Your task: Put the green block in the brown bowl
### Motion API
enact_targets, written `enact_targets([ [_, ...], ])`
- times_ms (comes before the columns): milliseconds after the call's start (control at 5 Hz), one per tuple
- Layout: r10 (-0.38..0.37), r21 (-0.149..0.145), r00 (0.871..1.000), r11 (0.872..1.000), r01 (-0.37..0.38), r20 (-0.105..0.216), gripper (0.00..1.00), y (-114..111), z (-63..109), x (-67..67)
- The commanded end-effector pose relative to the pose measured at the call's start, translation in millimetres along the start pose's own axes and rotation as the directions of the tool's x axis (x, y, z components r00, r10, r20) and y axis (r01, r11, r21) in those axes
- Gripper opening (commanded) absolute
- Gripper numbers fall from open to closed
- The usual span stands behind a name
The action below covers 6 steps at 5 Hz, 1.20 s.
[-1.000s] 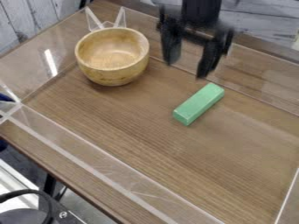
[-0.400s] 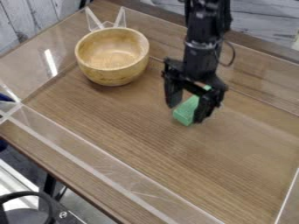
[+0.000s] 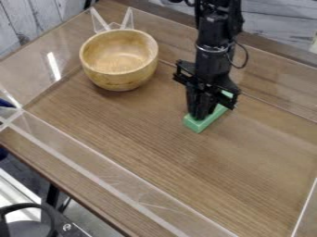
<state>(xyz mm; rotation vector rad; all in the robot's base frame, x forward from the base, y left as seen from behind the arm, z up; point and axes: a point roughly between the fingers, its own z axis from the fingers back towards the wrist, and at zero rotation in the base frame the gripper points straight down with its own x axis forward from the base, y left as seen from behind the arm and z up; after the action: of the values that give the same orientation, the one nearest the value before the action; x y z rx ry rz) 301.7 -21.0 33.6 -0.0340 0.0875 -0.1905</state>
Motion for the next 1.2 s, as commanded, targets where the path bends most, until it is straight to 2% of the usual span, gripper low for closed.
enact_targets([
  [0, -0.025, -0.004, 0.999, 1.000, 0.025, 0.022, 0.00, -3, -5.1, 8.0],
  [1000, -0.050, -0.029, 0.999, 0.998, 0.051, 0.019, 0.00, -5, -28.4, 16.0],
])
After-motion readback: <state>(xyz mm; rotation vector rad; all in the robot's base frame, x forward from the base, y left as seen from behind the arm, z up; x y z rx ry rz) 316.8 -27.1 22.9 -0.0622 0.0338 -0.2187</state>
